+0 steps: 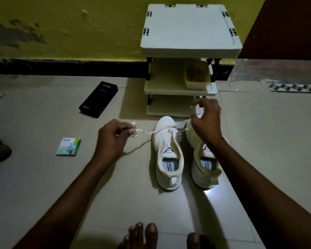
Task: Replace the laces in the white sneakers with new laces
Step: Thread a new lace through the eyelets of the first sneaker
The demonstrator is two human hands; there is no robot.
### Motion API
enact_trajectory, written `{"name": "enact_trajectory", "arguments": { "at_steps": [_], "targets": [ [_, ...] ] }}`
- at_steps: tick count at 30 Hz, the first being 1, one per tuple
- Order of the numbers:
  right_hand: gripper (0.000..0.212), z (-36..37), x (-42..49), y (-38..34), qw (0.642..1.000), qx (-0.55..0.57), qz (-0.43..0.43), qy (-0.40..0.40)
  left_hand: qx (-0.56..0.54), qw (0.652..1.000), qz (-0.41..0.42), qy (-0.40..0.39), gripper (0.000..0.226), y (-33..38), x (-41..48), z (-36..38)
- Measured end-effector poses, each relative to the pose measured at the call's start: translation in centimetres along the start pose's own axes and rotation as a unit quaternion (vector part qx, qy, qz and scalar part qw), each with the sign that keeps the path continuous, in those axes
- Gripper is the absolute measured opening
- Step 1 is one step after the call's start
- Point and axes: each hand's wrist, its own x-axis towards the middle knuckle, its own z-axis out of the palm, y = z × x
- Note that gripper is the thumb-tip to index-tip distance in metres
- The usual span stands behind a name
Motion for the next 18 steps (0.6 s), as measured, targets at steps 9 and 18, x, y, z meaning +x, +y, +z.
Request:
{"name": "enact_trajectory", "arguments": {
  "at_steps": [9,18],
  "targets": [
    [0.012,0.5,-0.6,-2.2,0.948,0.233,-0.047,-0.21,-0.064,0.997,0.045,0.007,0.012,7.1,2.2,4.6],
    [0.024,1.5,0.7,0.4,0.992,0.078,0.054,-0.077,0.125,0.97,-0.114,-0.175,0.057,2.3,0.1,9.8]
  ]
}}
